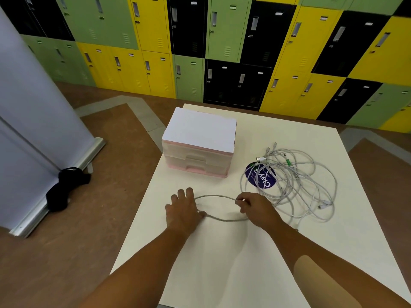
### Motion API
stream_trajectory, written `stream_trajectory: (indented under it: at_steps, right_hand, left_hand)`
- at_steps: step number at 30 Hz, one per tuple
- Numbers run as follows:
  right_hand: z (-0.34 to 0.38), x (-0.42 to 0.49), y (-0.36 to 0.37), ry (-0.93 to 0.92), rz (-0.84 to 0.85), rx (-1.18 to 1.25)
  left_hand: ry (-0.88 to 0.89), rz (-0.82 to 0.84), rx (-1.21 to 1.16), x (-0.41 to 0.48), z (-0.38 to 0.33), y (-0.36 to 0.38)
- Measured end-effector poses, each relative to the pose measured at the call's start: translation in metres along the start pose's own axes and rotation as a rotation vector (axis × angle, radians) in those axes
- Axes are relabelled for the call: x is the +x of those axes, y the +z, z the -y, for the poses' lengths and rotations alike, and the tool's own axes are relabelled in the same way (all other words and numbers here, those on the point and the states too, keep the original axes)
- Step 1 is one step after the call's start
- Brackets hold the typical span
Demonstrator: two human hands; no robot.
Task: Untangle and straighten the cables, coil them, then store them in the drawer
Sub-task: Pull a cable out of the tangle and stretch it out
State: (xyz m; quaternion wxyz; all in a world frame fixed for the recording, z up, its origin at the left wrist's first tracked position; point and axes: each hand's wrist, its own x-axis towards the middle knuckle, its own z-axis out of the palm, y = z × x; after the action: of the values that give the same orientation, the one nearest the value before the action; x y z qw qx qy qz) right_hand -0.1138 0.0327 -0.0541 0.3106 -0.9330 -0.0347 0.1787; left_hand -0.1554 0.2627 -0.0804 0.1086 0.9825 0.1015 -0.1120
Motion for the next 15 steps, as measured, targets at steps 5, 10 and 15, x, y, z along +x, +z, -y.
stream_trajectory:
  at_steps: [5,10,15]
  right_hand:
    - [0.015,0.0,-0.001,-0.073,0.008,0.14]
    - [0.022,0.007,-0.004,-0.119,-0.073,0.021]
    - [0.028,0.019,-0.021,-0.164,-0.064,-0.183]
  left_hand:
    - [0.137,0.036,-0.023,0.015,0.006,0.0]
    - [0.061,0.079,-0.52,0.017,0.018,0.002]
    - [0.006,0.005,-0.481,0.024,0.045,-0.011]
